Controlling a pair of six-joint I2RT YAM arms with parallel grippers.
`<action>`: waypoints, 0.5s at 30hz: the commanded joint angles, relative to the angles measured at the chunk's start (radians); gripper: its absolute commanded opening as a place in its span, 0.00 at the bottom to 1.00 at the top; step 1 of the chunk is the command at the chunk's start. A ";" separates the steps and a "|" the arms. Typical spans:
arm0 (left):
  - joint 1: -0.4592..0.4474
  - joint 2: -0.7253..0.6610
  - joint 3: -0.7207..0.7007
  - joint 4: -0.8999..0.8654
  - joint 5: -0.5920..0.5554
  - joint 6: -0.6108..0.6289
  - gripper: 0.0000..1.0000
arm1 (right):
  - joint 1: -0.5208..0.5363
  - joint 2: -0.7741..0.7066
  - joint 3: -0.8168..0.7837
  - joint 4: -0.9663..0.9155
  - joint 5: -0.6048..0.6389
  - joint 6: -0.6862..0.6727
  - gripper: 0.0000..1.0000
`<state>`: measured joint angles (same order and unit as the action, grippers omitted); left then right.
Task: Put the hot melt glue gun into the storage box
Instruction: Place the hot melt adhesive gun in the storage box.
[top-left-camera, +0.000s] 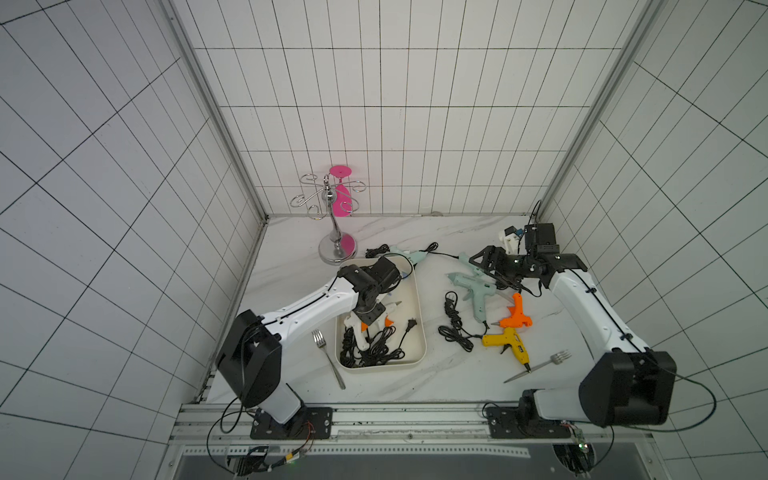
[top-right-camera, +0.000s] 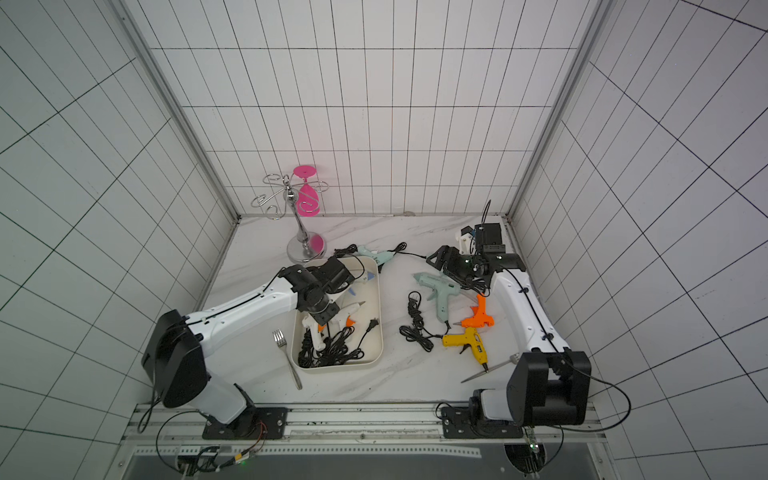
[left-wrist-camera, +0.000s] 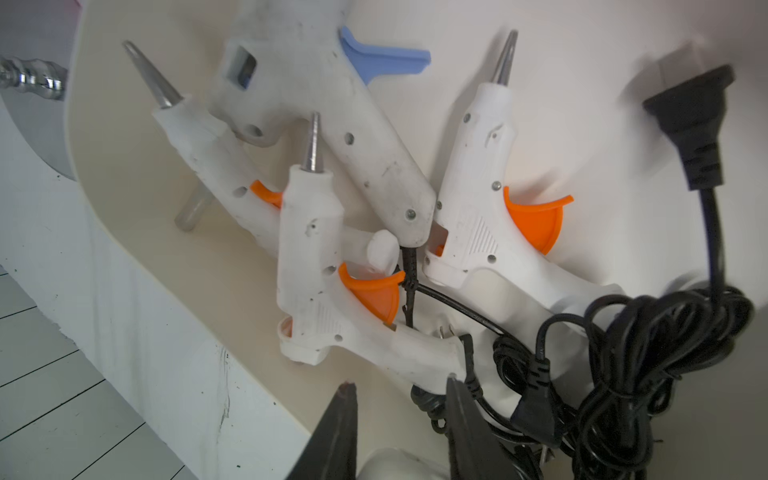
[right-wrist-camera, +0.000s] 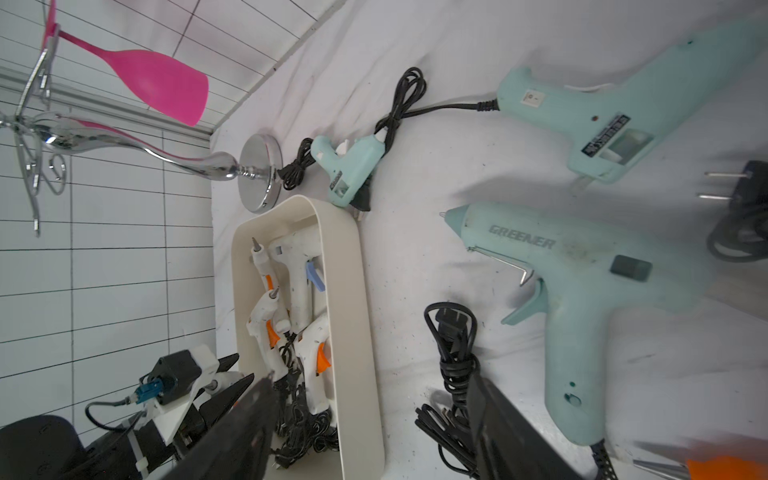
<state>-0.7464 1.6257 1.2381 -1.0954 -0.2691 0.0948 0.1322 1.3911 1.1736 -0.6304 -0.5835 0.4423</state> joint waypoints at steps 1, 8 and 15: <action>-0.028 0.076 0.013 -0.065 -0.097 -0.058 0.03 | 0.008 0.022 -0.037 -0.070 0.108 -0.039 0.75; -0.117 0.239 0.044 -0.123 -0.194 -0.191 0.12 | 0.010 0.084 -0.034 -0.134 0.331 -0.078 0.75; -0.157 0.190 0.105 -0.174 -0.284 -0.299 0.58 | 0.077 0.166 -0.005 -0.193 0.492 -0.102 0.74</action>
<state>-0.9031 1.8652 1.2907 -1.2301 -0.4892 -0.1284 0.1631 1.5517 1.1580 -0.7658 -0.2108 0.3729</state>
